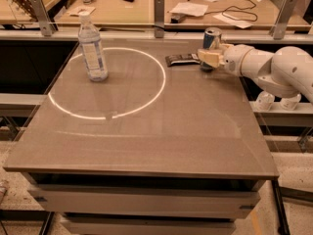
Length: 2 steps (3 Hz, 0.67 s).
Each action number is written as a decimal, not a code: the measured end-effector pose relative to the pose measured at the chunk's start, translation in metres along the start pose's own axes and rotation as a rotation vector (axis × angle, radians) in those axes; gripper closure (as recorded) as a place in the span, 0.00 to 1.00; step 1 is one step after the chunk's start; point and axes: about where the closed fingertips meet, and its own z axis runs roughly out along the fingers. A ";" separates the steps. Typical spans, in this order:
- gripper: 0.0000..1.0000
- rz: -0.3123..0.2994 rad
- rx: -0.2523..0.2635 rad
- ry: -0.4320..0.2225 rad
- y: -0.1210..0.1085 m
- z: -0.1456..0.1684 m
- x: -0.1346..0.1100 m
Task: Move redbull can near rxbar chocolate
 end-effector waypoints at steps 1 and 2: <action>0.13 -0.003 -0.001 -0.006 0.001 -0.011 -0.002; 0.00 -0.014 -0.004 -0.009 0.002 -0.020 -0.008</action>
Offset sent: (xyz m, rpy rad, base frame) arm -0.0288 -0.0212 0.0213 -0.0164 -0.0286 0.0025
